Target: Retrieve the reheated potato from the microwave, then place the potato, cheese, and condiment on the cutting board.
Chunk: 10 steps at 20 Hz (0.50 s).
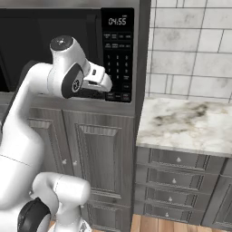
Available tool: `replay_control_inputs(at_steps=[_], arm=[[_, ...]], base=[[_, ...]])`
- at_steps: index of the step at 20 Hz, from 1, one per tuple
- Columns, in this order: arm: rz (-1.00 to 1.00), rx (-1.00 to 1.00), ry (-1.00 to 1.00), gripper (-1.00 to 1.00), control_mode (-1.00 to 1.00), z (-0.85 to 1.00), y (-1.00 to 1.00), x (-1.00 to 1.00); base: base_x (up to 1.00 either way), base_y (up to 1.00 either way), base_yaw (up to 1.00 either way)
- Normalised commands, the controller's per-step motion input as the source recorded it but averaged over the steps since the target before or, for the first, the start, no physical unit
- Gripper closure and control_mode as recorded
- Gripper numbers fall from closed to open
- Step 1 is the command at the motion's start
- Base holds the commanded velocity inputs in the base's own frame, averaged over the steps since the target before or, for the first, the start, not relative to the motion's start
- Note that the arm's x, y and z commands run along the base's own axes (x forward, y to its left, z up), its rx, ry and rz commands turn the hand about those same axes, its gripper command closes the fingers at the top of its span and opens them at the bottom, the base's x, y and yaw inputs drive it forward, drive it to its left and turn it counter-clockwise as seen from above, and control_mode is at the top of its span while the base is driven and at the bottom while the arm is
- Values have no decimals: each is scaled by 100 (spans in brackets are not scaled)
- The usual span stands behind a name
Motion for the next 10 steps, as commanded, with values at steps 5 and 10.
replay_control_inputs(at_steps=[5, 10], arm=[[-7, 2, -10, -100, -100, 40, -19, 9], [0, 9, -9, -100, -100, 27, 0, 0]], base=[[0, 0, 0], [0, 0, 0]])
